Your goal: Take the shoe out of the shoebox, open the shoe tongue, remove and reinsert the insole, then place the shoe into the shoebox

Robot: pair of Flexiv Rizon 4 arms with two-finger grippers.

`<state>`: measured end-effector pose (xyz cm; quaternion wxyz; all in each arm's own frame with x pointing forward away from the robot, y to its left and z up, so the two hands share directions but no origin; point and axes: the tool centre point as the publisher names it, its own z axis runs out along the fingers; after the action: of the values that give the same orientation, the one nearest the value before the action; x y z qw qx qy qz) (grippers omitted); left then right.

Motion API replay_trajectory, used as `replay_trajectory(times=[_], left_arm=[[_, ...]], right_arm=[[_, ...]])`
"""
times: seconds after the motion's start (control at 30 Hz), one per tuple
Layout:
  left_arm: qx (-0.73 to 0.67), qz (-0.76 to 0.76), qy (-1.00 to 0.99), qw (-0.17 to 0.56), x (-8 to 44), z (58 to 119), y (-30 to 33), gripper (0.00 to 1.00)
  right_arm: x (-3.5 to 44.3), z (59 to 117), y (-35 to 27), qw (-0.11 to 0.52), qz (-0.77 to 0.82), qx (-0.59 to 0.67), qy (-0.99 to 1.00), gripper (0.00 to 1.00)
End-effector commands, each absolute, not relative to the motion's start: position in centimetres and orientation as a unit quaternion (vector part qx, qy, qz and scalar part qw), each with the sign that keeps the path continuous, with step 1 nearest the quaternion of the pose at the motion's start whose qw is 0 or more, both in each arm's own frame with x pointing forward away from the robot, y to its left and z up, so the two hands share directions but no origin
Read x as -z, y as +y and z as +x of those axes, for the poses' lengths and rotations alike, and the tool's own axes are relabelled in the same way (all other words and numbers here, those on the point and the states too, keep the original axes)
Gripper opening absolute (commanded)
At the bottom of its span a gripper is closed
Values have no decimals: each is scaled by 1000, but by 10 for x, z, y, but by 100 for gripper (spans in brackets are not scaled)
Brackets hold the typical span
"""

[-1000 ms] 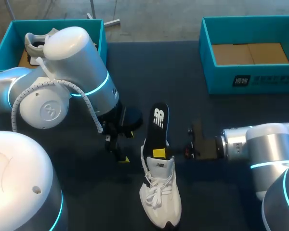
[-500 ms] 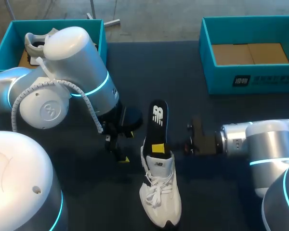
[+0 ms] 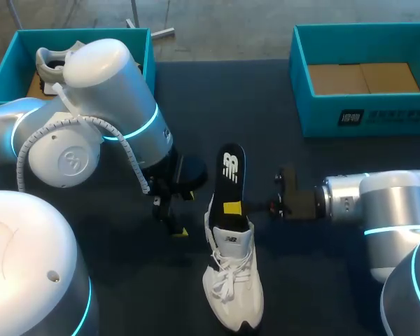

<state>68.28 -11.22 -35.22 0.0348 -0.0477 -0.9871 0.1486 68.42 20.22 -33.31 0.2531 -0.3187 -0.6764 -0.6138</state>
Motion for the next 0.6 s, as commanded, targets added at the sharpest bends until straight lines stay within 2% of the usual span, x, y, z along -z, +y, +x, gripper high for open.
replay_trajectory(times=[0.03, 0.6], left_arm=[[-148, -47, -987, 34, 352, 682, -112, 100], [-148, -47, -987, 34, 352, 682, -112, 100]], right_arm=[[338, 682, 203, 257, -323, 610, -677, 0], [355, 653, 202, 256, -322, 599, -687, 0]])
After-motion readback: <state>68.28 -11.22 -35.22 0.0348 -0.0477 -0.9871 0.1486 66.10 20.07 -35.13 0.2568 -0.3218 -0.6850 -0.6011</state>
